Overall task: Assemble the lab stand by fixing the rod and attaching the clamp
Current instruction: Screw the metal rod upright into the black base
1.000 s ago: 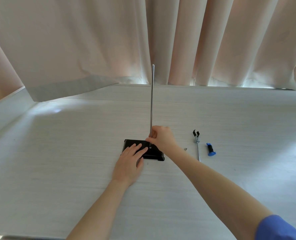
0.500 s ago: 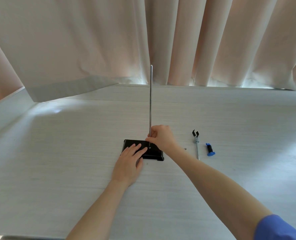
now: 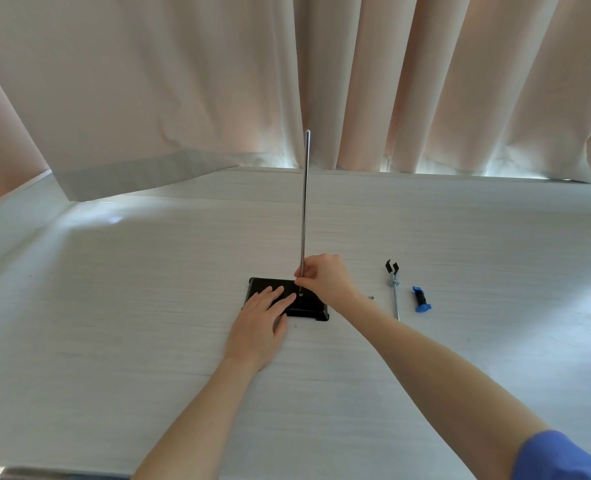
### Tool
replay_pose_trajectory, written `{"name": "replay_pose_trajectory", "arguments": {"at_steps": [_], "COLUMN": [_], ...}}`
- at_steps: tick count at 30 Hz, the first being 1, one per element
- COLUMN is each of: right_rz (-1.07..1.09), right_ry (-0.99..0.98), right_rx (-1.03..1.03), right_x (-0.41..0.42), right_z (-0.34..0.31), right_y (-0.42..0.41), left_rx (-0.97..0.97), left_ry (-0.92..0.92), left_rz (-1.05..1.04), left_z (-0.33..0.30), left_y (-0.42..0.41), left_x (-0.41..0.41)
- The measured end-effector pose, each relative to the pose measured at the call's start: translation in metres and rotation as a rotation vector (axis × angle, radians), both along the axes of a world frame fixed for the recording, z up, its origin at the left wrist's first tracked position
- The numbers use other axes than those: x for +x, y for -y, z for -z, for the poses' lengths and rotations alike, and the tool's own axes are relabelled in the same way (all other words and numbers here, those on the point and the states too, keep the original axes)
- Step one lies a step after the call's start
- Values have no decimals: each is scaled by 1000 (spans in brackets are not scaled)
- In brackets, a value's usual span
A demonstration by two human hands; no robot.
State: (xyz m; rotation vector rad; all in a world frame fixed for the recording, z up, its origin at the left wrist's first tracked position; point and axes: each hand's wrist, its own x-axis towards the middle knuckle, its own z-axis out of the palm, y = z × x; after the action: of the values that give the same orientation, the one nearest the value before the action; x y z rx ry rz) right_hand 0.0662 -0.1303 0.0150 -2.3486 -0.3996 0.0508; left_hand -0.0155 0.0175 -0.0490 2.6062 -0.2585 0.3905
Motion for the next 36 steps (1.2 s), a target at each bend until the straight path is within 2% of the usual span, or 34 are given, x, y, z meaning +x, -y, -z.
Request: {"name": "replay_pose_trajectory", "arguments": {"at_steps": [5, 11, 24, 31, 36], "right_rz": [16, -106, 8, -110, -13], "right_ry": [54, -63, 85, -63, 15], "right_rx": [-76, 165, -4, 207, 105], "right_x": [0, -4, 1, -6, -1], "right_z": [0, -11, -6, -7, -5], "right_y": [-2, 3, 0, 7, 3], "left_rx": [0, 11, 17, 19, 17], "left_ry": [-8, 0, -26, -21, -28], "left_rz": [-2, -7, -3, -8, -5], "left_z": [1, 2, 2, 3, 2], "left_y": [0, -1, -1, -2, -1], "left_x": [0, 1, 1, 2, 2]}}
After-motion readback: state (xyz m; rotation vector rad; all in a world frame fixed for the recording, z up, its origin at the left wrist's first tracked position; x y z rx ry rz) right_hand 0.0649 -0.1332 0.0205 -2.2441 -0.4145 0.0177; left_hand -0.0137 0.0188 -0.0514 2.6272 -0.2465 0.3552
